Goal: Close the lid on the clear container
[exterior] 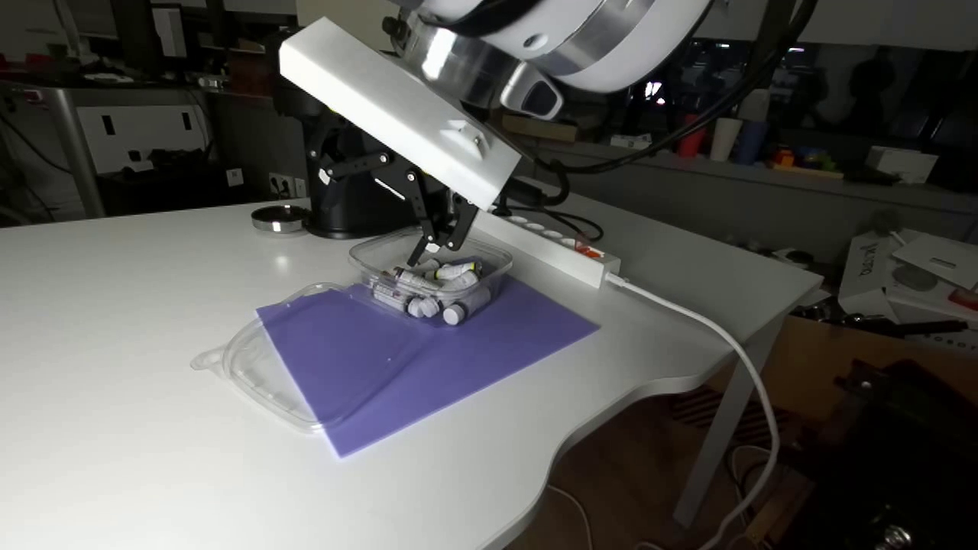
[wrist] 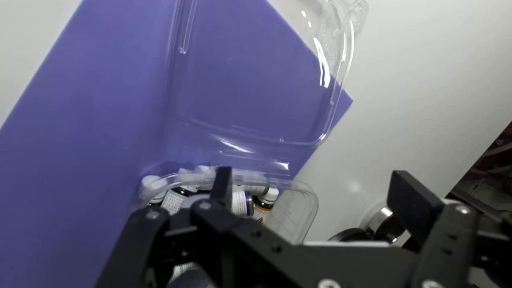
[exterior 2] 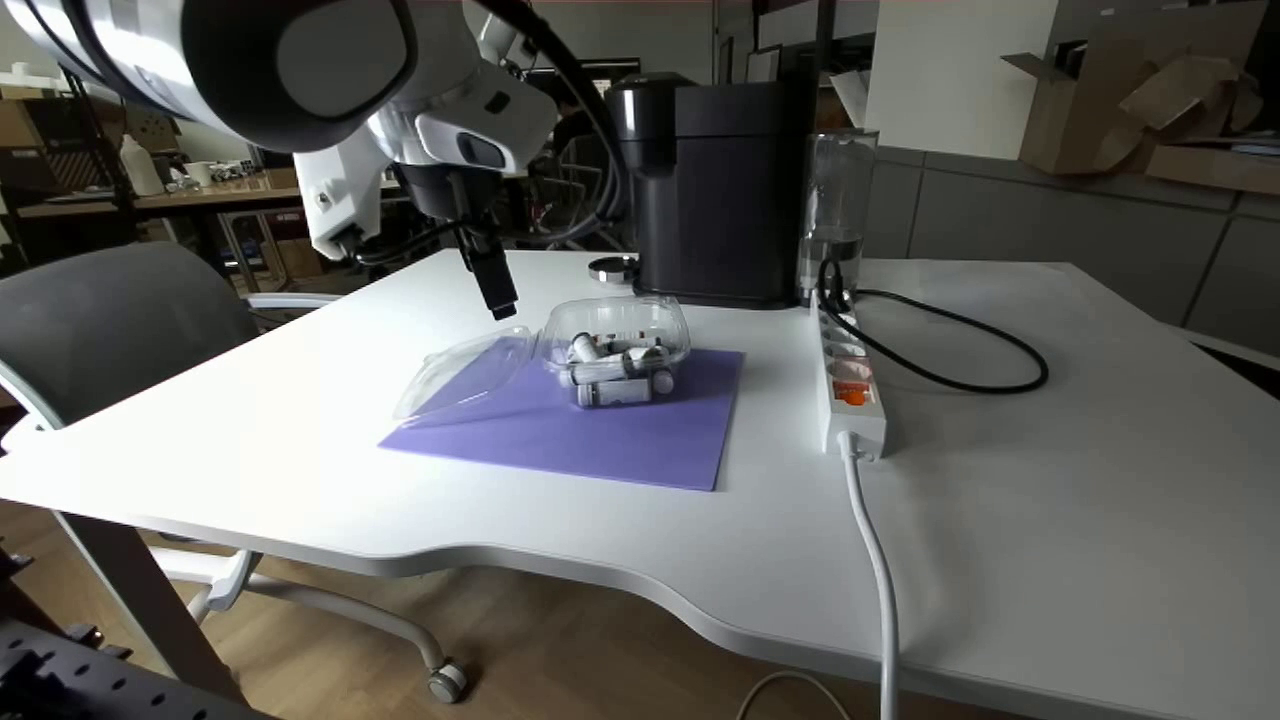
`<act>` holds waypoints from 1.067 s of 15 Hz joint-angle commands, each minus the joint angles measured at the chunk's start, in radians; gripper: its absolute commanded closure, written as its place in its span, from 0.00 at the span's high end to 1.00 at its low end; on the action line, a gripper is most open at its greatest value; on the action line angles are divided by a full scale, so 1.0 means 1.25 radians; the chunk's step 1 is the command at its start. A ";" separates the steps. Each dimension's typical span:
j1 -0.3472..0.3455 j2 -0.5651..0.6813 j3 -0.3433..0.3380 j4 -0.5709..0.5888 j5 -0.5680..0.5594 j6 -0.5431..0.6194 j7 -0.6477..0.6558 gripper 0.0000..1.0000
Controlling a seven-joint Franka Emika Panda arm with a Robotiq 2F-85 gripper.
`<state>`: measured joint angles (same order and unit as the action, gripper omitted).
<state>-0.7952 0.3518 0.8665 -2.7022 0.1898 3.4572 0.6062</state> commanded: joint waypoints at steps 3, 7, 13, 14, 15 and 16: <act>0.000 0.000 0.000 0.000 0.000 0.000 0.000 1.00; 0.000 0.000 0.000 0.000 0.000 0.000 0.000 1.00; 0.046 -0.010 -0.011 -0.022 0.057 -0.034 0.024 1.00; 0.043 0.002 0.003 -0.028 0.064 -0.042 0.036 1.00; 0.049 0.009 0.011 -0.034 0.075 -0.051 0.043 1.00; 0.053 0.021 0.020 -0.040 0.080 -0.059 0.047 1.00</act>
<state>-0.7442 0.3618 0.8635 -2.7312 0.2583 3.4104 0.6178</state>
